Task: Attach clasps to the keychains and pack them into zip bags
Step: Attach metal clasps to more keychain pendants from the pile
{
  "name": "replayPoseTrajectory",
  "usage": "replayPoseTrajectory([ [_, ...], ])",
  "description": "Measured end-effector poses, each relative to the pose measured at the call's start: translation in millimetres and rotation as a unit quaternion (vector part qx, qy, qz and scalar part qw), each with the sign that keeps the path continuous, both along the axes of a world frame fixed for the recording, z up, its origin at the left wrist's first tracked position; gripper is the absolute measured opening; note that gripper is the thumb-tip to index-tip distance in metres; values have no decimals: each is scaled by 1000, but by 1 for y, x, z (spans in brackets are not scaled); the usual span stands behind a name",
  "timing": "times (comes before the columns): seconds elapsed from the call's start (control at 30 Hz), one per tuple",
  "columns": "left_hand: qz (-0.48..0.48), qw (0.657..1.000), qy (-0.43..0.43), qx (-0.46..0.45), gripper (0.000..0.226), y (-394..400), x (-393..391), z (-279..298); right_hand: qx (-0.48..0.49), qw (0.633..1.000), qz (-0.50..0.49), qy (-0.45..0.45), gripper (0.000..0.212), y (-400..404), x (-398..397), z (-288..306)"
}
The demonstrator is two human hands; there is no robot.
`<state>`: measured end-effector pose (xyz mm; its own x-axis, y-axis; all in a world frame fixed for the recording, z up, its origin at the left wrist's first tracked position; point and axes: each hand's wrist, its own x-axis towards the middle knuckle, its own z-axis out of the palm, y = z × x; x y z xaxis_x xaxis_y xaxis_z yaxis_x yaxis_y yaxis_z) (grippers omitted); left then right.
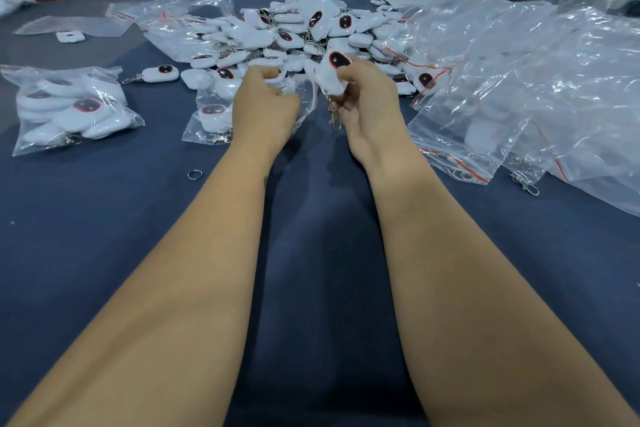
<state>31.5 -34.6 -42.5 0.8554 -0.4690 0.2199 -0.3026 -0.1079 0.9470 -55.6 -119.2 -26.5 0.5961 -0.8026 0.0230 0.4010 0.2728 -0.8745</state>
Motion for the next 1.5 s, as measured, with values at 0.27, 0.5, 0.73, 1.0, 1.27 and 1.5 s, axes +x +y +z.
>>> replayPoseTrajectory([
  [0.27,5,1000,-1,-11,19,4,-7,4,-76,997,-2,21,21,8,3,-1],
  [0.5,4,997,-2,-83,15,4,-10,10,-366,901,-63,225,6,10,5,-11],
  [0.73,2,989,-118,-90,16,7,-15,15,-462,792,-14,399,27,4,8,-15],
  [1.0,-47,977,-175,109,17,1,-15,3,-334,886,-85,309,30,9,-3,-5],
  [1.27,80,948,-210,226,28,6,-4,2,-397,782,-136,461,50,-32,-23,-6],
  [1.5,76,966,-199,150,37,11,-6,3,-416,691,-96,583,61,-37,-24,-10],
])
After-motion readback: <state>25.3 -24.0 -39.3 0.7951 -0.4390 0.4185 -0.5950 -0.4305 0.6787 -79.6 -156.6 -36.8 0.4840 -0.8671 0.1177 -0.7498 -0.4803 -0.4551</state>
